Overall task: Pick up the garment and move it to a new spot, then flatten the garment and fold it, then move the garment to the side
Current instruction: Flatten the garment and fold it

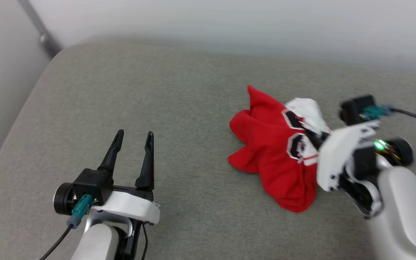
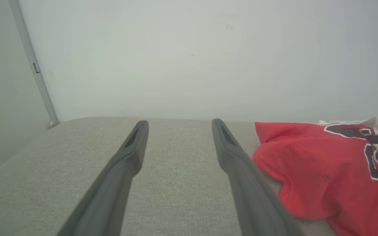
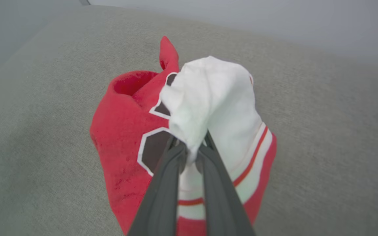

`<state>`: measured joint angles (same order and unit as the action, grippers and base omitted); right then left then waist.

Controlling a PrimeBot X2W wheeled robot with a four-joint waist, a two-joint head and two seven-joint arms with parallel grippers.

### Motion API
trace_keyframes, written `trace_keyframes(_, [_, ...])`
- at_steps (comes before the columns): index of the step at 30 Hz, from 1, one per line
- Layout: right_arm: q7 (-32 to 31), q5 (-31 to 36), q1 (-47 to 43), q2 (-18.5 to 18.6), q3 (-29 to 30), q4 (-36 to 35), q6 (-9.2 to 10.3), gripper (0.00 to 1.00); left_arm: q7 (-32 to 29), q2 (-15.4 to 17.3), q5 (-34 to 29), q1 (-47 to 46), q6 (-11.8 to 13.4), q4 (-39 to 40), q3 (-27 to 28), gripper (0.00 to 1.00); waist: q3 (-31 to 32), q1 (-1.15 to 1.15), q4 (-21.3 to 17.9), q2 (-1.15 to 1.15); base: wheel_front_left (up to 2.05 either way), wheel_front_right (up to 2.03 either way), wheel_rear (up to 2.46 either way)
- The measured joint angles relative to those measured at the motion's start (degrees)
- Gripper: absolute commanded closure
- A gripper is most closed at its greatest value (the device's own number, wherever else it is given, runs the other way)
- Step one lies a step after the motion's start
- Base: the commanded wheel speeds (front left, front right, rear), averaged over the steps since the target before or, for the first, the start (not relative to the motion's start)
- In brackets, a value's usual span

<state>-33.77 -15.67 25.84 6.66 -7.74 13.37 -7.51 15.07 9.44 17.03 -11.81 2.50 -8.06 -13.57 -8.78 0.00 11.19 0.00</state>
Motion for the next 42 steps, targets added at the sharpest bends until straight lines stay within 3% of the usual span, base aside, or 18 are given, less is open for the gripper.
trace_keyframes(9, [1.8, -1.98, -16.22, -3.03, 21.34, -1.81, 0.0, 1.0, 0.0, 0.3, -0.43, 1.92, -0.14, -0.04, 0.6, 0.0, 2.22, 0.0, -5.75, 0.0, 0.0, 0.0, 0.0])
trace_keyframes(10, [2.72, -1.93, -17.72, -3.3, 23.46, -1.35, 0.0, 0.82, 0.0, 0.34, -0.52, 1.93, -0.26, -0.09, 0.57, 0.0, 2.42, 0.0, -6.22, 0.0, 0.0, 0.0, 0.0])
trace_keyframes(11, [3.55, -1.79, -18.9, -3.39, 25.33, -0.73, 0.0, 0.54, 0.0, 0.36, -0.62, 1.96, -0.26, -0.11, 0.55, 0.0, 2.6, 0.0, -6.61, 0.0, 0.0, 0.0, 0.0])
trace_keyframes(12, [4.54, -1.7, -19.87, -3.43, 26.68, 0.18, 0.0, 0.1, 0.0, 0.4, -0.62, 1.97, -0.26, -0.12, 0.54, 0.0, 2.76, 0.0, -6.93, 0.0, 0.0, 0.0, 0.0])
trace_keyframes(13, [5.59, -1.72, -20.69, -3.48, 27.65, 1.03, 0.0, 0.0, 0.0, 0.46, -0.62, 2.02, -0.25, -0.11, 0.54, 0.0, 2.89, 0.0, -7.21, 0.0, 0.0, 0.0, 0.0])
trace_keyframes(20, [15.95, -3.72, -22.13, -3.71, 28.4, 3.23, 0.0, 0.0, -0.01, 0.97, -0.38, 2.96, 0.03, -0.09, 0.63, 0.0, 3.73, 0.0, -8.27, 0.0, 0.0, 0.0, 0.0])
trace_keyframes(27, [26.16, 2.26, -21.99, -3.67, 27.35, -4.69, 0.0, 0.0, -0.27, 1.33, -0.14, 4.3, 0.36, -0.26, 0.52, 0.0, 5.45, -0.01, -8.16, 0.0, 0.0, 0.0, 0.0])
trace_keyframes(32, [28.62, 7.15, -22.91, -3.72, 21.62, -11.99, 0.0, 0.0, -0.81, 1.9, -0.08, 5.4, 0.99, -0.25, 0.48, 0.0, 6.88, -0.01, -8.24, 0.0, 0.0, 0.0, 0.0])
trace_keyframes(42, [29.43, 7.67, -29.89, -3.72, 12.13, -20.74, 0.0, 0.0, -2.35, 3.13, 0.38, 7.88, 1.54, -0.51, 0.36, 0.0, 9.32, -0.01, -9.56, 0.0, 0.0, 0.0, 0.0])
